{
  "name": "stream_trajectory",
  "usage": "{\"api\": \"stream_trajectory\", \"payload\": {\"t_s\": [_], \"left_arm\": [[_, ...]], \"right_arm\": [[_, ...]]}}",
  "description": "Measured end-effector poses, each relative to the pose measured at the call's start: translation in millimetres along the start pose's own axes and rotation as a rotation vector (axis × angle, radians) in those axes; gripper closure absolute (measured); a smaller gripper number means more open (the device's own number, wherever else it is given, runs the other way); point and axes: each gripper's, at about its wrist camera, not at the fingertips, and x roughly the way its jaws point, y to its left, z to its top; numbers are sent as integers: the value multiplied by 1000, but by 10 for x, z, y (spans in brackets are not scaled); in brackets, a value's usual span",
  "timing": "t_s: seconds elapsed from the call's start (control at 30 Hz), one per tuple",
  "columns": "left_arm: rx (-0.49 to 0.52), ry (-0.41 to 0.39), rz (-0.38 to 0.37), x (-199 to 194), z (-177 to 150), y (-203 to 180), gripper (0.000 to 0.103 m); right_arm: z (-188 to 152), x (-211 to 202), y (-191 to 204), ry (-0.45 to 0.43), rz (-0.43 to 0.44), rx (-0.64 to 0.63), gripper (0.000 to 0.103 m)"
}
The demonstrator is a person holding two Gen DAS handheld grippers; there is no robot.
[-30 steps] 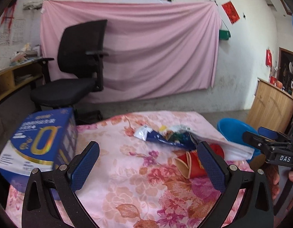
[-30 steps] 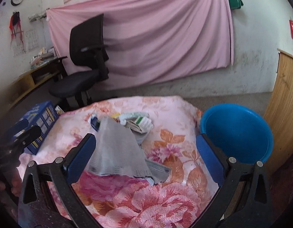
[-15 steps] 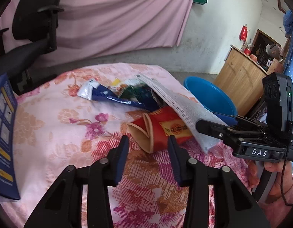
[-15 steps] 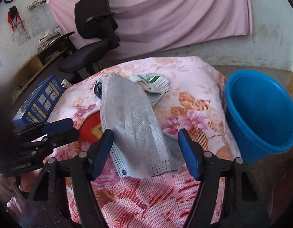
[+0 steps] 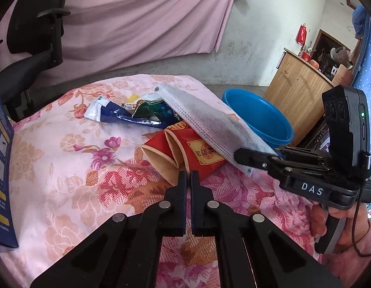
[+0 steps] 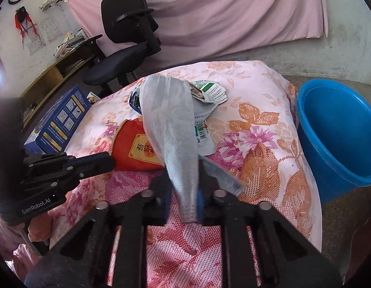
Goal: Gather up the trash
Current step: 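Grasp the red paper cup with the left tool while the right tool grasps the grey mask, then carry cup and mask over the blue bucket and open both tools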
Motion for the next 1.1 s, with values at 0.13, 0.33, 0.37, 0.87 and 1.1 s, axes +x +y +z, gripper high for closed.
{"api": "stream_trajectory", "payload": {"t_s": [0.13,0.33,0.37,0.87,1.1], "left_arm": [[33,-71,58,-210,-87,-85,102],[19,-178,135,-519,-224,-71,102],[10,-198,137,-561,-230,-64,102],[149,-568,126,-720,450,-689,102],[245,-609,36,-249,889,-1102,102]], "right_arm": [[-59,-86,63,-39,3,-24,70],[-128,-366,222,-196,-29,-104,71],[-140,-418,237,-224,-28,-114,71],[-86,-1091,63,-721,-275,-185,71],[-37,-1232,-484,-778,-412,-113,71]]}}
